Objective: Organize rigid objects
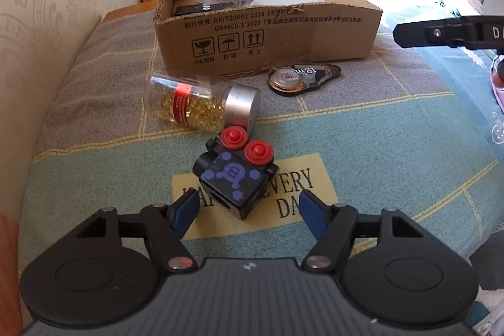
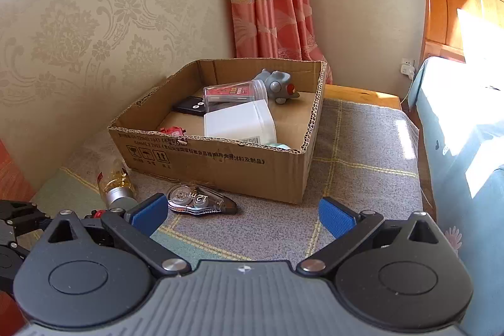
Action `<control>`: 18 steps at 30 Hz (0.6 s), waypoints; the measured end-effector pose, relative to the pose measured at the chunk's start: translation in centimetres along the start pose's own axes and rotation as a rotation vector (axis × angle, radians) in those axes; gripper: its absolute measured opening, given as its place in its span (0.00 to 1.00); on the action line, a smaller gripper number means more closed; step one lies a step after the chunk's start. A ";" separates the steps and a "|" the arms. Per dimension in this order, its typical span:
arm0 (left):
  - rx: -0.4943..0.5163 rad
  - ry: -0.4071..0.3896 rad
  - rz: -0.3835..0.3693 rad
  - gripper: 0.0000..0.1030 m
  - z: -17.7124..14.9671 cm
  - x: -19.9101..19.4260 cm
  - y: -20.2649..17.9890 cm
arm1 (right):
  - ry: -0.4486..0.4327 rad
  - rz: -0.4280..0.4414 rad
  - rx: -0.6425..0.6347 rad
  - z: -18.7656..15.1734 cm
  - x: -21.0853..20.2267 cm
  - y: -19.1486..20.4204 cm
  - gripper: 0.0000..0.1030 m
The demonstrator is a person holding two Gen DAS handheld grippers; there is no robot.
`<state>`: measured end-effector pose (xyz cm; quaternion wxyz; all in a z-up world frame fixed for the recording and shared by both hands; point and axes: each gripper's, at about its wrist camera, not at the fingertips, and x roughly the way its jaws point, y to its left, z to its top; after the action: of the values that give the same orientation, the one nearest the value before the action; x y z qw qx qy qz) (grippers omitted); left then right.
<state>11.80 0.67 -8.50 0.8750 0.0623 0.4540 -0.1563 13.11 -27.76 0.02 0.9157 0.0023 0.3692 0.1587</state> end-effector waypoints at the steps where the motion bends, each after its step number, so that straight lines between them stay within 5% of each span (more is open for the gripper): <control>1: -0.007 -0.015 -0.009 0.68 -0.1 0.0 -0.2 | 0.000 -0.002 0.000 -0.1 0.0 0.0 1.00; 14: -0.081 -0.086 -0.014 0.72 2.0 2.0 -0.8 | 0.022 -0.017 0.004 -0.4 0.4 0.7 1.00; 18: -0.072 -0.103 0.044 0.48 2.2 2.1 -1.0 | 0.044 -0.042 -0.025 -0.8 0.8 1.4 1.00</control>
<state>14.31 -1.28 -8.88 0.9020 0.0328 0.4124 -0.1234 12.69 -26.32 -0.95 0.9105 -0.0203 0.3871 0.1440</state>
